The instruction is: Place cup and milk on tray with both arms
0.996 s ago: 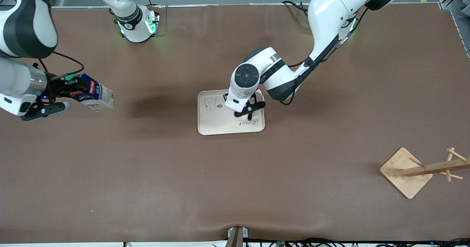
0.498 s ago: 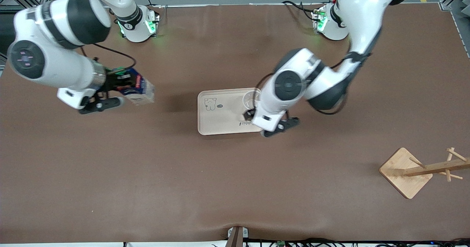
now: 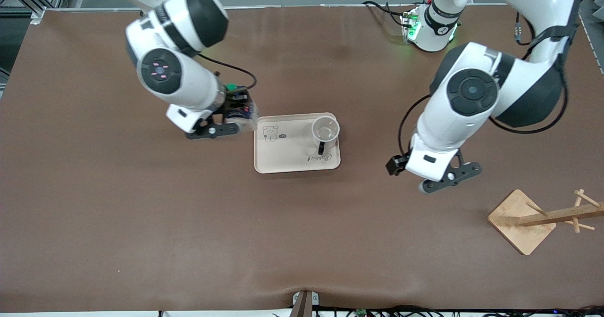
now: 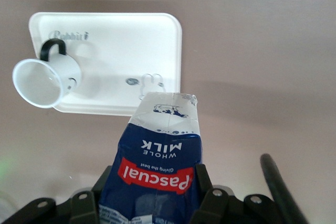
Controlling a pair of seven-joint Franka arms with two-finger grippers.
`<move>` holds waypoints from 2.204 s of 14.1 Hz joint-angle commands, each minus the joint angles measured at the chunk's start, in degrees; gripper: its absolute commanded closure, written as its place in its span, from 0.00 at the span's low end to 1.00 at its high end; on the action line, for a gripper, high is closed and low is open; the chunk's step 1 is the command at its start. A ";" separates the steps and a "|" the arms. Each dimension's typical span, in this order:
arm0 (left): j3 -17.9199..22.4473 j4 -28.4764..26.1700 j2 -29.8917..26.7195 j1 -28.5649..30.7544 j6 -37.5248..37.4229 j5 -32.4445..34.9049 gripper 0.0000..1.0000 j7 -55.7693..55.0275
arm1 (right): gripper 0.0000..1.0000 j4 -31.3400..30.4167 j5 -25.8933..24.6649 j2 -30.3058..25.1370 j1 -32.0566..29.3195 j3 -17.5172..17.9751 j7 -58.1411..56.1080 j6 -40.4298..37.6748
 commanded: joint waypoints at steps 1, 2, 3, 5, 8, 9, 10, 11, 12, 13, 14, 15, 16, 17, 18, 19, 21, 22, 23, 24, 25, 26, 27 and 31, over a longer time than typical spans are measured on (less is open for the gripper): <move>-0.26 -1.50 -4.87 3.81 -3.61 1.08 0.00 8.37 | 0.85 2.24 0.78 4.17 3.36 -0.74 3.02 2.65; -0.43 -1.50 -6.19 5.39 -4.92 0.91 0.00 11.01 | 0.85 2.15 0.69 4.88 3.98 -0.74 2.94 4.75; -0.43 -1.50 -7.77 7.06 -6.16 0.47 0.00 13.21 | 0.83 2.15 0.51 6.19 4.68 -0.74 3.03 5.99; -0.78 -1.41 -10.41 9.70 -8.88 0.03 0.00 18.39 | 0.82 1.98 0.42 8.31 5.65 -0.83 3.03 9.07; -0.61 -1.41 -14.10 13.04 -11.61 -2.77 0.00 24.74 | 0.77 1.63 0.25 10.85 7.41 -0.83 6.78 11.71; -0.69 -1.41 -14.98 14.10 -12.31 -3.83 0.00 25.79 | 0.76 0.93 -0.62 11.21 7.76 -0.91 7.76 13.20; -0.61 -1.41 -15.86 14.63 -12.84 -4.54 0.00 26.85 | 0.75 -0.12 -2.20 11.21 7.94 -0.91 7.86 14.69; -0.61 -1.32 -16.65 15.24 -13.20 -4.72 0.00 27.56 | 0.74 -0.48 -3.00 11.21 7.94 -0.83 7.86 15.23; -0.61 -1.41 -17.35 15.60 -13.20 -4.81 0.00 27.91 | 0.69 -0.49 -3.09 11.21 7.85 -0.83 7.86 15.32; -0.43 -1.49 -17.97 15.60 -13.29 -4.90 0.00 28.26 | 0.57 -0.49 -3.01 11.21 7.77 -0.83 7.86 15.23; -0.34 -1.58 -18.41 15.77 -13.98 -4.90 0.00 29.14 | 0.43 -0.49 -3.01 11.21 7.59 -0.83 7.86 15.06; -0.43 -1.67 -18.76 16.65 -14.34 -4.90 0.00 30.88 | 0.16 -0.57 -3.01 11.30 7.50 -0.83 7.86 14.80; -0.60 -1.67 -18.85 17.35 -14.34 -4.90 0.00 32.47 | 0.00 -0.66 -3.01 11.30 7.15 -0.91 7.86 14.62; -0.61 -1.67 -19.20 17.62 -14.34 -4.98 0.00 33.62 | 0.00 -0.75 -3.01 11.30 7.06 -0.83 7.77 14.53; -0.35 -1.76 -19.64 18.49 -14.17 -6.64 0.00 35.19 | 0.00 -0.58 -3.01 11.22 7.15 -0.83 7.86 14.53; 0.35 -2.11 -20.78 18.67 -14.08 -8.57 0.00 36.34 | 0.00 -0.31 -3.01 11.21 7.24 -0.83 7.86 14.44; 7.44 -4.47 -23.59 14.40 -13.82 -11.21 0.00 38.45 | 0.00 0.13 -3.01 10.87 7.15 -0.83 7.69 14.44; 12.00 -5.53 -24.82 11.59 -13.81 -13.23 0.00 40.29 | 0.00 0.56 -3.01 10.25 7.06 -0.91 7.60 13.22; 15.18 -6.50 -25.62 9.47 -13.81 -14.73 0.00 41.44 | 0.00 2.22 -3.09 9.81 7.06 -1.00 7.60 10.69; 18.17 -7.72 -26.58 7.19 -13.90 -15.70 0.00 41.80 | 0.00 4.67 -3.18 9.63 6.98 -1.18 7.51 7.01; 20.38 -9.30 -27.81 5.34 -13.90 -16.40 0.00 41.80 | 0.00 7.57 -3.27 9.28 6.45 -1.26 7.51 3.49; 21.97 -10.01 -28.52 3.66 -13.90 -16.58 0.00 41.80 | 0.00 10.91 -3.27 8.85 5.05 -1.53 7.08 -0.02; 23.90 -10.28 -29.05 1.65 -13.99 -16.59 0.00 41.80 | 0.00 14.16 -3.18 8.67 3.47 -1.62 6.98 -4.24; 26.02 -10.55 -29.58 0.48 -14.17 -16.59 0.00 41.80 | 0.00 24.99 -3.09 7.97 -4.17 -1.71 6.98 -16.83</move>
